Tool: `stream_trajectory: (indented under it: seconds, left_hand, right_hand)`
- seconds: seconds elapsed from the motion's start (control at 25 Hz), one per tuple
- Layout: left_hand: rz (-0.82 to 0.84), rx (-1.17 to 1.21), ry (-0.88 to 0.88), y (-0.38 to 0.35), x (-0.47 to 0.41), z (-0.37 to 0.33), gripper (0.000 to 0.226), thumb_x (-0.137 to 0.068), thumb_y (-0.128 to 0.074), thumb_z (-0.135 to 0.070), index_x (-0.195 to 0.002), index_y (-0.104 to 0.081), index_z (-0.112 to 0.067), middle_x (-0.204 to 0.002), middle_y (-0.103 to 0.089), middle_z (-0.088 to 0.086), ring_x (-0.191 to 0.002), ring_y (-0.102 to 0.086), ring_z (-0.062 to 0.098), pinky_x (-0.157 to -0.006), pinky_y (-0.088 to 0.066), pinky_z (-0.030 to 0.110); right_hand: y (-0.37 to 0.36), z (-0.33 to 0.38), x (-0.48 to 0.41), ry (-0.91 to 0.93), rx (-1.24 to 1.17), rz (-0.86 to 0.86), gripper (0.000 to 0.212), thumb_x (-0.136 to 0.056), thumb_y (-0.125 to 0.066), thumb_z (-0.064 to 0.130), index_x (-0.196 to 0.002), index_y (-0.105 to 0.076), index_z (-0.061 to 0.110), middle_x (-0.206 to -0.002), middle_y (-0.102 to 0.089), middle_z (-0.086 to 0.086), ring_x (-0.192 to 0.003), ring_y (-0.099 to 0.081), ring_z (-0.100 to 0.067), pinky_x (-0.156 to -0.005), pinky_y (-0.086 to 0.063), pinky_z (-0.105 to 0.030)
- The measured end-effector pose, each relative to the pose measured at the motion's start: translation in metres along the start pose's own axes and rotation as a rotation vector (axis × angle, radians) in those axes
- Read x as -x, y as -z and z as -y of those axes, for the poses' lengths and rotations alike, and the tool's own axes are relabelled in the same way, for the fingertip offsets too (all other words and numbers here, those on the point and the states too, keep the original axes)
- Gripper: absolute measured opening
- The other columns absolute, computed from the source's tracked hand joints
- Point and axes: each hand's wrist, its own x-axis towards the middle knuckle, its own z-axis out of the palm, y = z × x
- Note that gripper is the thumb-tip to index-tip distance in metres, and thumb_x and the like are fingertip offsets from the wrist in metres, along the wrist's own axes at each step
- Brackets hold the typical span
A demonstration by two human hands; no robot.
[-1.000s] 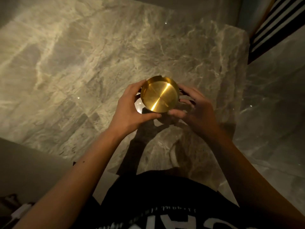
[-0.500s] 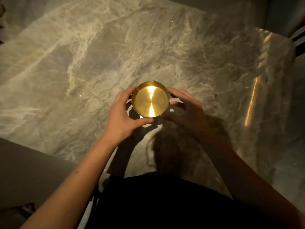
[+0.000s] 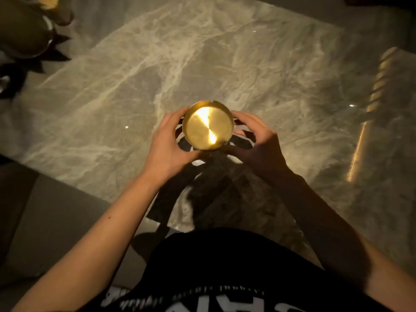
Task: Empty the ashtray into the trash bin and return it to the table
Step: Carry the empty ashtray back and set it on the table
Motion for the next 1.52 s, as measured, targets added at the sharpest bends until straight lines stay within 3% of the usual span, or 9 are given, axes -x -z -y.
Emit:
stream_trajectory:
  seconds: [0.2,0.36,0.52,0.76,0.88,1.0,1.16,1.36,1.52]
  left_hand:
    - [-0.099,-0.017,0.071,0.026,0.021,0.017,0.098,-0.055,-0.093,-0.027,-0.140,-0.043,-0.022,-0.137,-0.048,-0.005,-0.122,-0.048,0.006,-0.105,-0.042,0.024]
    - [-0.105,-0.027,0.076,0.055,0.025,0.041,0.098,-0.057,-0.092,-0.030,-0.141,-0.043,-0.019,-0.138,-0.047,-0.003,-0.118,-0.048,0.001,-0.100,-0.040,0.011]
    - [-0.089,0.049,0.076,0.096,0.011,0.074,0.095,-0.054,-0.093,-0.026,-0.138,-0.047,-0.024,-0.135,-0.048,-0.007,-0.113,-0.048,-0.009,-0.090,-0.042,0.004]
    - [-0.077,-0.112,-0.137,0.197,-0.025,0.134,0.100,-0.056,-0.081,-0.057,-0.136,-0.048,-0.009,-0.133,-0.056,0.009,-0.119,-0.052,0.010,-0.094,-0.054,0.030]
    - [-0.105,-0.024,-0.111,0.251,-0.029,0.166,0.107,-0.051,-0.077,-0.070,-0.136,-0.048,-0.011,-0.132,-0.055,0.007,-0.117,-0.055,0.011,-0.093,-0.052,0.020]
    - [-0.157,-0.012,-0.085,0.302,-0.022,0.202,0.106,-0.053,-0.078,-0.062,-0.136,-0.048,-0.004,-0.132,-0.055,0.011,-0.116,-0.054,0.011,-0.090,-0.044,0.005]
    - [-0.208,-0.041,-0.056,0.354,-0.013,0.247,0.108,-0.051,-0.078,-0.063,-0.136,-0.049,-0.004,-0.132,-0.053,0.007,-0.116,-0.051,0.009,-0.089,-0.040,0.002]
    - [-0.217,-0.015,0.080,0.395,-0.010,0.289,0.099,-0.049,-0.093,-0.033,-0.137,-0.048,-0.017,-0.130,-0.048,-0.007,-0.117,-0.047,0.009,-0.086,-0.040,0.010]
    - [-0.252,0.060,0.129,0.414,-0.009,0.320,0.097,-0.050,-0.092,-0.026,-0.136,-0.048,-0.022,-0.133,-0.047,-0.006,-0.120,-0.050,0.016,-0.095,-0.048,0.032]
  right_hand:
    - [-0.035,0.010,-0.008,0.037,-0.093,0.071,0.073,-0.070,-0.081,0.041,-0.128,-0.059,0.002,-0.122,-0.065,-0.012,-0.111,-0.064,-0.016,-0.090,-0.056,-0.023]
    - [-0.068,0.018,-0.014,0.052,-0.005,0.119,0.070,-0.069,-0.086,0.030,-0.126,-0.059,-0.002,-0.119,-0.066,-0.017,-0.107,-0.061,-0.010,-0.086,-0.048,-0.005]
    - [-0.109,0.039,-0.034,0.020,0.096,0.162,0.074,-0.068,-0.086,0.032,-0.130,-0.057,0.004,-0.123,-0.064,-0.013,-0.108,-0.060,-0.010,-0.085,-0.045,0.000]
    - [-0.205,0.094,-0.079,-0.094,0.016,0.140,0.071,-0.069,-0.086,0.019,-0.132,-0.055,0.010,-0.126,-0.058,0.000,-0.111,-0.059,-0.012,-0.095,-0.050,-0.015]
    - [-0.264,0.114,-0.100,-0.107,-0.042,0.180,0.071,-0.070,-0.086,0.019,-0.133,-0.055,0.014,-0.128,-0.057,0.000,-0.116,-0.060,-0.014,-0.100,-0.052,-0.030]
    - [-0.325,0.135,-0.115,-0.111,-0.035,0.226,0.072,-0.070,-0.086,0.018,-0.134,-0.054,0.014,-0.129,-0.057,-0.003,-0.117,-0.059,-0.016,-0.100,-0.053,-0.032]
    - [-0.390,0.158,-0.129,-0.106,-0.021,0.287,0.074,-0.069,-0.086,0.018,-0.135,-0.053,0.014,-0.130,-0.057,-0.003,-0.118,-0.058,-0.015,-0.100,-0.052,-0.028]
    - [-0.448,0.174,-0.139,-0.072,0.006,0.331,0.074,-0.071,-0.086,0.020,-0.136,-0.052,0.012,-0.130,-0.056,-0.006,-0.118,-0.057,-0.015,-0.097,-0.049,-0.018]
    - [-0.485,0.178,-0.148,-0.087,0.025,0.373,0.074,-0.070,-0.086,0.017,-0.135,-0.052,0.008,-0.129,-0.056,-0.009,-0.115,-0.058,-0.015,-0.092,-0.049,-0.011]
